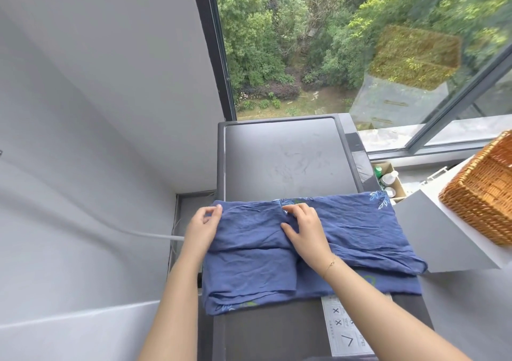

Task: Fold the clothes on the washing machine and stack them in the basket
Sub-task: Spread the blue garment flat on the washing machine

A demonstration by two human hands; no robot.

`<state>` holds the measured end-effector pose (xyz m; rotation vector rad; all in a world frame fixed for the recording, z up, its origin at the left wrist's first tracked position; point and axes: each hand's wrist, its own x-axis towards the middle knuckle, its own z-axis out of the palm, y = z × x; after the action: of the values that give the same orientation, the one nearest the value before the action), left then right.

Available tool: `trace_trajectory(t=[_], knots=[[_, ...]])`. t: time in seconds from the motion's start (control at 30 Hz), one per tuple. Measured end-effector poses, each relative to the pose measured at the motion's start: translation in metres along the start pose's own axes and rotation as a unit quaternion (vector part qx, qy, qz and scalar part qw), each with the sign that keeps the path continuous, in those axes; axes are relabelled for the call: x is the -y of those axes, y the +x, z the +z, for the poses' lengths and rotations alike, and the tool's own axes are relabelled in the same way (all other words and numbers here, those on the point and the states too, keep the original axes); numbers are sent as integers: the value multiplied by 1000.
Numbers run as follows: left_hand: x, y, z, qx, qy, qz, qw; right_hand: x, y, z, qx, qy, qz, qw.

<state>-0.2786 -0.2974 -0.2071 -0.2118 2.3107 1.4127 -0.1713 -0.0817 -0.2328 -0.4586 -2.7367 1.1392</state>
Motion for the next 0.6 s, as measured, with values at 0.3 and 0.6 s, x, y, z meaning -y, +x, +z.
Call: trace_trajectory(t=[0.3, 0.6], knots=[[2, 0, 0, -113, 174, 102, 973, -1, -3, -1, 2, -21, -5, 1000], [0, -40, 74, 100, 457, 261, 844, -34, -27, -63, -87, 54, 94, 990]])
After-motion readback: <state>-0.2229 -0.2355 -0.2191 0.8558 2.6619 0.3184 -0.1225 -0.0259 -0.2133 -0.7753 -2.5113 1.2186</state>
